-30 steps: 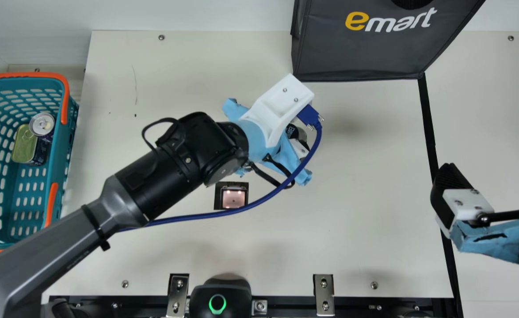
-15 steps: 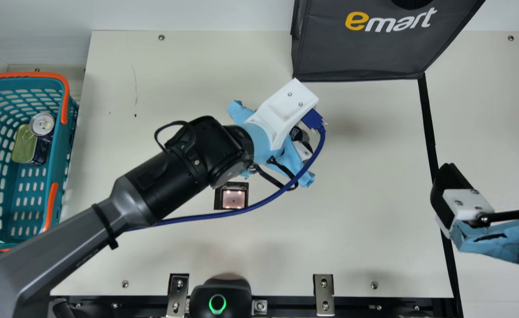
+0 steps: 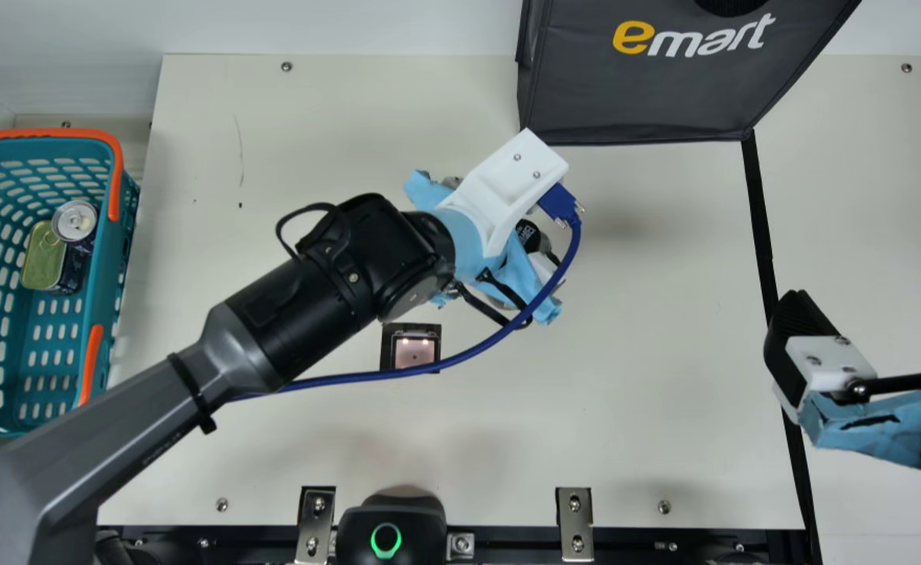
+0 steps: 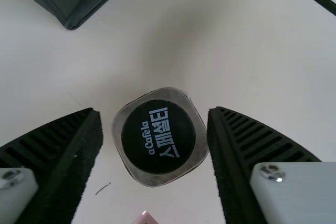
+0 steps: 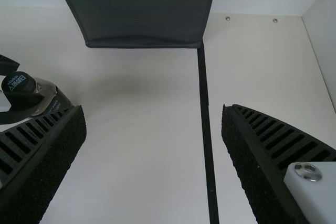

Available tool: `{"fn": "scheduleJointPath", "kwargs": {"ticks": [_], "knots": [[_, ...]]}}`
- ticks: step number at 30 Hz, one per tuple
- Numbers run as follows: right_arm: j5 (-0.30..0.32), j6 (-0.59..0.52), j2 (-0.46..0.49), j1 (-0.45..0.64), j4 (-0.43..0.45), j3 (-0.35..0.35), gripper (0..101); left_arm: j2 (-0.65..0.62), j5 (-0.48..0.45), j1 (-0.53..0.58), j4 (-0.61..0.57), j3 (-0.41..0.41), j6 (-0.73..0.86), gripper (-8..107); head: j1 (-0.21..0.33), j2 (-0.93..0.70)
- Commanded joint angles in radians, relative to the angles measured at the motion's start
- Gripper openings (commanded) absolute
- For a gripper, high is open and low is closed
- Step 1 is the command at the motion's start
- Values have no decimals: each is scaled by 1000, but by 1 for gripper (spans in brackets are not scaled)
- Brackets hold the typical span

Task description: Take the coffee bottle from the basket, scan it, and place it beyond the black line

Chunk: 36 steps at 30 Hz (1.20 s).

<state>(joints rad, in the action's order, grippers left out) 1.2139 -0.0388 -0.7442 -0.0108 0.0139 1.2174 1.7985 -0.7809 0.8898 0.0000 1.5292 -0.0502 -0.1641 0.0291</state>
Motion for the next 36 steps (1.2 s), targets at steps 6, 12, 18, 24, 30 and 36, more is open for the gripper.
{"fn": "scheduleJointPath", "kwargs": {"ticks": [6,12,18,24,30,36], "knots": [[0,0,0,0,0,0,91,0,-13,-6,-9,24,5,90,26,-2],[0,0,0,0,0,0,91,-10,-26,-9,-10,37,7,90,26,-2],[0,0,0,0,0,0,91,-35,-34,-17,-5,29,-1,90,26,-2],[0,0,0,0,0,0,91,-70,-41,-41,8,12,-14,90,26,-2],[1,0,0,0,0,0,91,-110,-41,-78,20,-20,-26,90,26,-2],[1,0,0,0,0,0,91,-150,-37,-127,27,-57,-30,90,26,-2]]}}
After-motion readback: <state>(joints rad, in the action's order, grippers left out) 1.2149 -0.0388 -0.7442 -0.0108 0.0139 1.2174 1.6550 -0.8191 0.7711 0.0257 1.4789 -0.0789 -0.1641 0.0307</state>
